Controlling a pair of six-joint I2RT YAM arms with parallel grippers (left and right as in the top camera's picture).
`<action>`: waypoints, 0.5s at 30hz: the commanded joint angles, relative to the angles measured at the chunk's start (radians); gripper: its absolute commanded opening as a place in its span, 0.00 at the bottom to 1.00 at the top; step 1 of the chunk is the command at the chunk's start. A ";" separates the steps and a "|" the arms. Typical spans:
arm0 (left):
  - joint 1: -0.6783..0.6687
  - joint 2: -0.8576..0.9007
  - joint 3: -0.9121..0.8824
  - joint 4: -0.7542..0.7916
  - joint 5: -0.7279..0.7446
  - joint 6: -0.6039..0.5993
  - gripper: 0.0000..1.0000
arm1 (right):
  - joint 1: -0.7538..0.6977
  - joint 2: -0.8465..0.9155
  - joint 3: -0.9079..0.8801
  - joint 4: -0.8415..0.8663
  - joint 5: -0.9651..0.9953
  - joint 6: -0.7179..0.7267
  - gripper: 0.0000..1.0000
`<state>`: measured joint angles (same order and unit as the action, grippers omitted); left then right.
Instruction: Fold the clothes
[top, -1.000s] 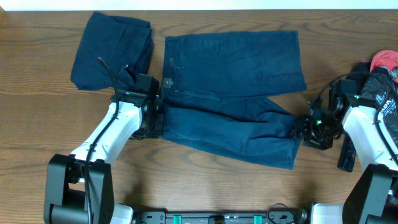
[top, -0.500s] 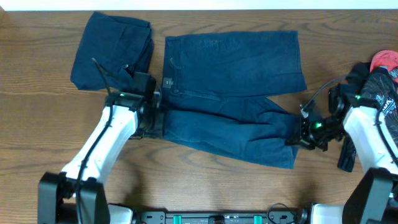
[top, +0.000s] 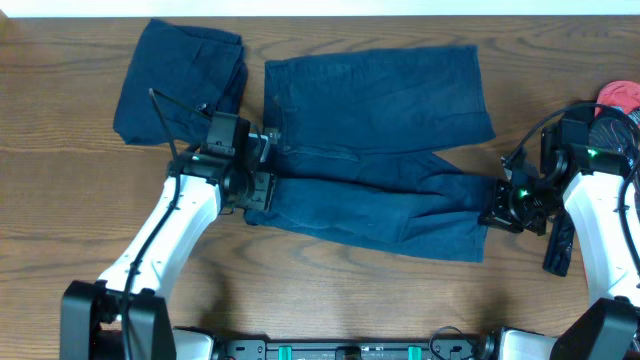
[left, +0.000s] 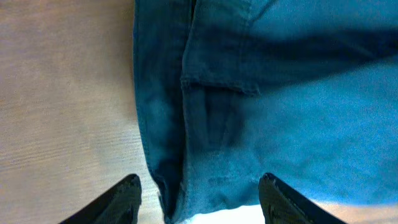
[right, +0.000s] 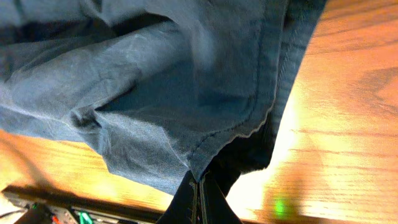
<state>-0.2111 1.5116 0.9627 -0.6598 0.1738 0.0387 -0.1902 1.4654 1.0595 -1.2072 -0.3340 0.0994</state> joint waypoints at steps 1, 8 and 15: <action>0.003 0.043 -0.071 0.063 0.007 0.012 0.66 | -0.018 -0.006 0.010 -0.001 0.042 0.023 0.02; 0.003 0.094 -0.098 0.071 0.313 0.074 0.10 | -0.018 -0.007 0.010 -0.003 0.043 0.019 0.02; 0.091 0.042 -0.053 -0.132 0.085 0.026 0.06 | -0.026 -0.006 0.010 0.002 0.169 0.056 0.04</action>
<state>-0.1726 1.5883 0.8711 -0.7616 0.3786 0.0845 -0.1905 1.4654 1.0595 -1.2091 -0.2485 0.1158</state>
